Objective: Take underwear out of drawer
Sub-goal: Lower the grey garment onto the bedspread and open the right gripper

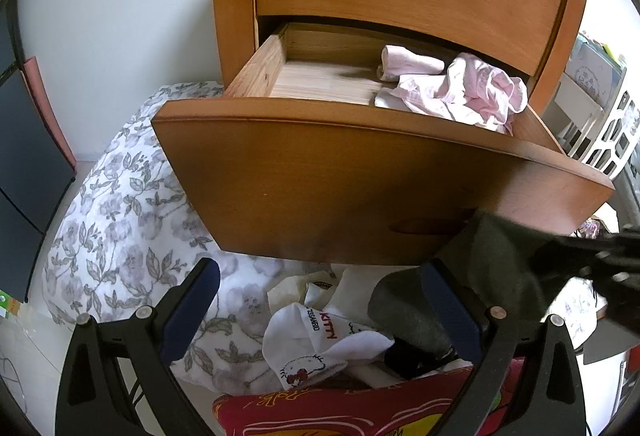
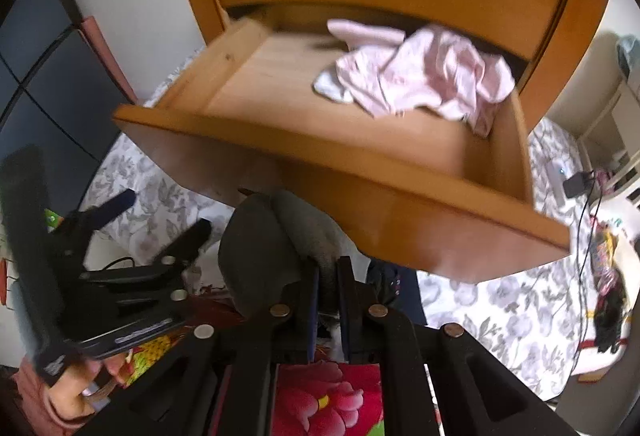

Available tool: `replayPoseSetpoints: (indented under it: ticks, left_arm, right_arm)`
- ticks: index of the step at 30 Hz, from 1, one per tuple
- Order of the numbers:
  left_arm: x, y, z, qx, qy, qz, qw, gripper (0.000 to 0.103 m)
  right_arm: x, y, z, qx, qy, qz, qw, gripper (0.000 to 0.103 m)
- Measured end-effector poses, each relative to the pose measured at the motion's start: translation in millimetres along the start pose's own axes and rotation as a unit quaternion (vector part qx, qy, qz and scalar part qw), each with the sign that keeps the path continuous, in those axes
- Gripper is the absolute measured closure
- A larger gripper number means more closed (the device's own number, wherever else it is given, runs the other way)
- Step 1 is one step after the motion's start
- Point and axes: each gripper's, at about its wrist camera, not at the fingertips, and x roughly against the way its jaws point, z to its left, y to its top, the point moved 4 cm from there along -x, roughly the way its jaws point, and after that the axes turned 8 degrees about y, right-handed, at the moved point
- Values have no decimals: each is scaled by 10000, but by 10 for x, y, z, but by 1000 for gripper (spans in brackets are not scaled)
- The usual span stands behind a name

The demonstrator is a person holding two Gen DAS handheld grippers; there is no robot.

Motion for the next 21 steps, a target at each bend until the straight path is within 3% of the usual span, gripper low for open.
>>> replayPoseSetpoints:
  ticks: [15, 19, 21]
  left_arm:
    - [-2, -4, 11, 8, 39, -1, 10000, 2]
    - [-4, -7, 18, 9, 54, 1, 10000, 2]
    - [-6, -8, 19, 9, 67, 6, 10000, 2]
  right_arm:
    - [-365, -194, -162, -530, -108, 6, 9985, 90]
    - [-370, -246, -211, -719, -60, -148, 9973, 68]
    - [-357, -272, -241, -808, -105, -241, 9964, 44]
